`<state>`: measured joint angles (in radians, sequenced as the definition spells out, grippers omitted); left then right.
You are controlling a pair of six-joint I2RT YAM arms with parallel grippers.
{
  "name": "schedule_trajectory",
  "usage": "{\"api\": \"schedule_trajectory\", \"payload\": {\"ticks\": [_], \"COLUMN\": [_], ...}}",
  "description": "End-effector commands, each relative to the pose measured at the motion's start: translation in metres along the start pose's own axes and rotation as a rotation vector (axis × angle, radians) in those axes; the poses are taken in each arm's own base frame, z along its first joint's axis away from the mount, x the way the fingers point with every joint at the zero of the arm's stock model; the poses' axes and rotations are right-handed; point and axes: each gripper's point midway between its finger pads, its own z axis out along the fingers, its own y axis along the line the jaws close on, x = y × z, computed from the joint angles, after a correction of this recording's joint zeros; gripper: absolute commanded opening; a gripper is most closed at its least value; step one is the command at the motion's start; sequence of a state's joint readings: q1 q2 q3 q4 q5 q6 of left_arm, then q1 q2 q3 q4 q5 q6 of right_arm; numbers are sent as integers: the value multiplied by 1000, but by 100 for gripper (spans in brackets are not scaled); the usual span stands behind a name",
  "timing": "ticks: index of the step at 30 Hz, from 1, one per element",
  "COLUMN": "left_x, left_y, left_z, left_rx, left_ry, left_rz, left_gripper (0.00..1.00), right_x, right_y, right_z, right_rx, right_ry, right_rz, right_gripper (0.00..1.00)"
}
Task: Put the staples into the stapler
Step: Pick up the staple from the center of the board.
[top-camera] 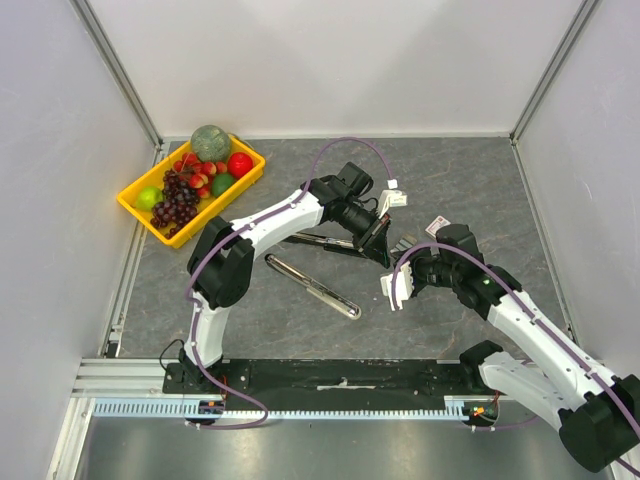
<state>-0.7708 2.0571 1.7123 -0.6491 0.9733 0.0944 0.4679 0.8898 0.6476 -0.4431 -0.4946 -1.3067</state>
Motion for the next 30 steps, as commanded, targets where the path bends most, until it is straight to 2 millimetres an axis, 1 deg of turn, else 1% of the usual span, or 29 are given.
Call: {"api": "schedule_trajectory", "payload": {"ticks": [1, 11, 14, 15, 19, 20, 22, 23, 24, 27, 29, 30], "left_x": [-15, -14, -14, -14, -14, -13, -14, -14, -16, -22, -23, -27], "left_y": [-8, -7, -6, -7, -5, -3, -2, -1, -1, 1, 5, 2], "left_z": [-2, -2, -2, -2, -3, -2, -4, -5, -7, -19, -32, -41], "left_rx": [32, 33, 32, 33, 32, 28, 23, 19, 17, -1, -18, -27], "left_ry": [-29, -27, -27, -27, -29, -27, -31, -33, -38, -62, -82, -98], "left_rz": [11, 5, 2, 2, -9, -14, -15, -18, -15, -11, -18, -8], "left_gripper": [15, 15, 16, 19, 25, 31, 37, 41, 43, 47, 49, 50], "right_x": [0, -2, -3, -3, -5, -3, -3, -2, -2, 1, 1, 1], "right_y": [-6, -7, -4, -4, -2, 0, 0, 0, 2, 4, 6, 5], "right_z": [-1, -3, -3, -2, -2, -2, -2, -2, -2, -2, -1, -1], "right_rx": [33, 40, 27, 24, 16, 11, 9, 9, 4, -3, -14, -13], "right_ry": [6, 7, 4, 2, 0, 3, 4, 10, 9, 23, 26, 29], "right_rz": [-7, -20, -25, -27, -36, -34, -34, -32, -26, 1, 31, 45], "right_gripper": [33, 25, 23, 22, 22, 22, 22, 22, 22, 22, 21, 22]}}
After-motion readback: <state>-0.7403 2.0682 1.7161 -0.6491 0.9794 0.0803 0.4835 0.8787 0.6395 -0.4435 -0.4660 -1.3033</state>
